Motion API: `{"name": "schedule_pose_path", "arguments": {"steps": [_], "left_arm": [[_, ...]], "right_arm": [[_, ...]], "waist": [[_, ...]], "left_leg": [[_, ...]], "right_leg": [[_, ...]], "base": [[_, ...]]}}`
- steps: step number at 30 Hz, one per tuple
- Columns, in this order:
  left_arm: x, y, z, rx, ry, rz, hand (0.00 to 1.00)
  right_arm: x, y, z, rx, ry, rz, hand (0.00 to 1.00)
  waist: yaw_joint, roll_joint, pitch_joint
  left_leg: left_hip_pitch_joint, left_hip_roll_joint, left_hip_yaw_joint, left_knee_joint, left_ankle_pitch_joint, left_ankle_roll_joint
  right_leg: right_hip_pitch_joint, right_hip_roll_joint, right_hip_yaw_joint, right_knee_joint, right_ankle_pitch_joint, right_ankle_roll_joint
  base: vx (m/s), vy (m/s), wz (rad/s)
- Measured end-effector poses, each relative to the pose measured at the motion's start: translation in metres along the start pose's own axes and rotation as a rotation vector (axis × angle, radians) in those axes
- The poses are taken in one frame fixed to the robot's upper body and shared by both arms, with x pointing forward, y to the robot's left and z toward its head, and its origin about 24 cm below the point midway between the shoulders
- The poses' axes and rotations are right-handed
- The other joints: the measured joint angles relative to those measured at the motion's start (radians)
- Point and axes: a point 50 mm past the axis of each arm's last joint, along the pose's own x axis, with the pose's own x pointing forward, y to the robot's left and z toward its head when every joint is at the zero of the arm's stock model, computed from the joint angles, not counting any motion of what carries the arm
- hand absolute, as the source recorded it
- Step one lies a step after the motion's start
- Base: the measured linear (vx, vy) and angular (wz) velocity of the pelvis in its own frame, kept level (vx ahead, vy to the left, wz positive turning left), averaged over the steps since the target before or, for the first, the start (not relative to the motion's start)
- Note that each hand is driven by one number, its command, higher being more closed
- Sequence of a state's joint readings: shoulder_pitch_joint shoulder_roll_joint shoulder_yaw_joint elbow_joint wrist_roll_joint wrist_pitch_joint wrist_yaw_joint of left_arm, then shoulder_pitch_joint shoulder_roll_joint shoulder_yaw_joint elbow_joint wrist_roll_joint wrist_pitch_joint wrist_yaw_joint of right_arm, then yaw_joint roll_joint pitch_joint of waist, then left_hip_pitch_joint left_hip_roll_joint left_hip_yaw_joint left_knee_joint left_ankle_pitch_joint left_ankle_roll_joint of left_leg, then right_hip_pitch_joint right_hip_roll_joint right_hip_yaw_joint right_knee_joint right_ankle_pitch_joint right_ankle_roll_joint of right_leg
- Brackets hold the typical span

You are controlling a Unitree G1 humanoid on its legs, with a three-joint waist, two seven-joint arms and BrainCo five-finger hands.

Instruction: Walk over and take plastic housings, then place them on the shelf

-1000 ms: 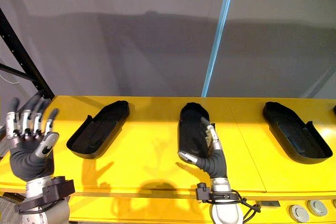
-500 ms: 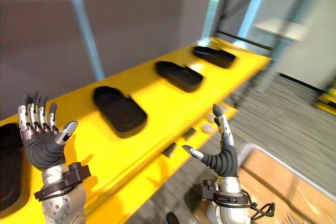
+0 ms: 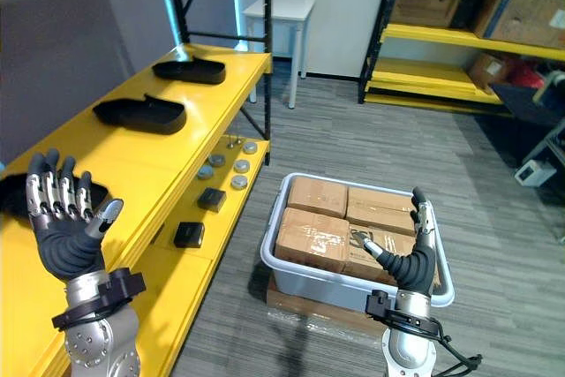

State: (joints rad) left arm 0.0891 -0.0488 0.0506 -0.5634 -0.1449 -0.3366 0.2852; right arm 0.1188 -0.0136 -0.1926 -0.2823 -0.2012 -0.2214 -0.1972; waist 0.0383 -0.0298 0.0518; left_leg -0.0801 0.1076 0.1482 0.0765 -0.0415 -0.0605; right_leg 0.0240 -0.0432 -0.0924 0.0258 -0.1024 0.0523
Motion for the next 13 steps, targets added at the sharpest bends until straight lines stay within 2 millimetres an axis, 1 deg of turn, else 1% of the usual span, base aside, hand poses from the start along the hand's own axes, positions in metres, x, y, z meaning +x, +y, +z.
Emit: {"name": "schedule_pose_path", "arguments": {"steps": [2,3,4,5,6,7,8,9,11,12,13], "left_arm": [[-0.001,0.001,-0.004,-0.001,0.021,-0.007,0.00],[-0.005,0.002,-0.018,0.013,0.081,-0.008,0.00],[-0.013,0.003,-0.042,0.036,0.195,-0.016,0.00],[-0.019,0.004,-0.057,0.053,0.267,-0.022,0.00],[-0.034,0.007,-0.086,0.087,0.429,-0.050,0.00],[-0.056,0.012,-0.114,0.135,0.597,-0.085,0.00],[-0.069,0.015,-0.126,0.168,0.680,-0.111,0.00],[-0.109,0.026,-0.155,0.285,0.920,-0.215,0.00],[-0.131,0.035,-0.165,0.360,1.045,-0.282,0.00],[-0.147,0.043,-0.171,0.410,1.128,-0.319,0.00],[-0.170,0.057,-0.177,0.477,1.244,-0.350,0.00]], "right_arm": [[0.000,0.001,-0.006,0.000,0.026,0.012,0.00],[-0.003,0.002,-0.020,-0.001,0.086,0.033,0.00],[-0.009,0.003,-0.039,-0.009,0.171,0.056,0.00],[-0.013,0.004,-0.049,-0.016,0.217,0.067,0.00],[-0.022,0.006,-0.069,-0.024,0.321,0.086,0.00],[-0.035,0.009,-0.089,-0.037,0.427,0.109,0.00],[-0.042,0.009,-0.099,-0.044,0.482,0.115,0.00],[-0.068,0.005,-0.129,-0.049,0.670,0.109,0.00],[-0.085,-0.001,-0.145,-0.046,0.787,0.087,0.00],[-0.098,-0.006,-0.155,-0.040,0.870,0.067,0.00],[-0.116,-0.012,-0.167,-0.052,0.973,0.047,0.00]], "waist": [[0.000,0.000,-0.009],[0.000,0.002,-0.015],[0.001,0.006,-0.018],[0.001,0.006,-0.018],[0.001,0.004,-0.017],[0.001,0.004,-0.016],[0.000,0.004,-0.016],[-0.003,0.004,-0.015],[-0.008,0.005,-0.014],[-0.012,0.005,-0.012],[-0.018,0.005,-0.012]], "left_leg": [[0.002,0.017,-0.014,-0.005,0.001,-0.001],[0.002,0.022,-0.018,-0.010,0.007,-0.008],[0.003,0.023,-0.032,-0.017,0.015,-0.018],[0.004,0.022,-0.039,-0.021,0.018,-0.022],[0.010,0.017,-0.042,-0.029,0.027,-0.029],[0.020,0.012,-0.041,-0.037,0.031,-0.029],[0.024,0.009,-0.041,-0.040,0.031,-0.029],[0.039,-0.002,-0.041,-0.050,0.035,-0.023],[0.043,-0.008,-0.041,-0.056,0.037,-0.021],[0.047,-0.013,-0.041,-0.058,0.038,-0.019],[0.056,-0.018,-0.040,-0.062,0.039,-0.018]], "right_leg": [[0.001,0.020,-0.002,0.000,0.000,0.000],[0.001,0.026,-0.007,0.000,0.000,0.000],[0.004,0.027,-0.015,-0.001,0.000,0.000],[0.006,0.027,-0.024,-0.001,0.000,0.000],[0.012,0.023,-0.032,-0.002,0.000,0.000],[0.019,0.018,-0.032,-0.004,0.000,0.000],[0.024,0.014,-0.032,-0.005,-0.001,0.000],[0.035,0.000,-0.033,-0.006,-0.001,0.000],[0.037,-0.007,-0.034,-0.006,-0.001,0.001],[0.041,-0.012,-0.035,-0.006,-0.001,0.001],[0.047,-0.017,-0.035,-0.006,-0.002,0.003]], "base": [[0.04,-0.113,-0.01],[0.04,-0.079,0.15],[0.04,-0.039,0.21],[0.04,-0.019,0.26],[0.05,0.015,0.16],[0.04,0.032,0.11],[0.05,0.065,0.04],[0.04,0.062,0.05],[0.03,0.057,0.03],[0.01,0.058,0.01],[0.01,0.045,0.01]]}}
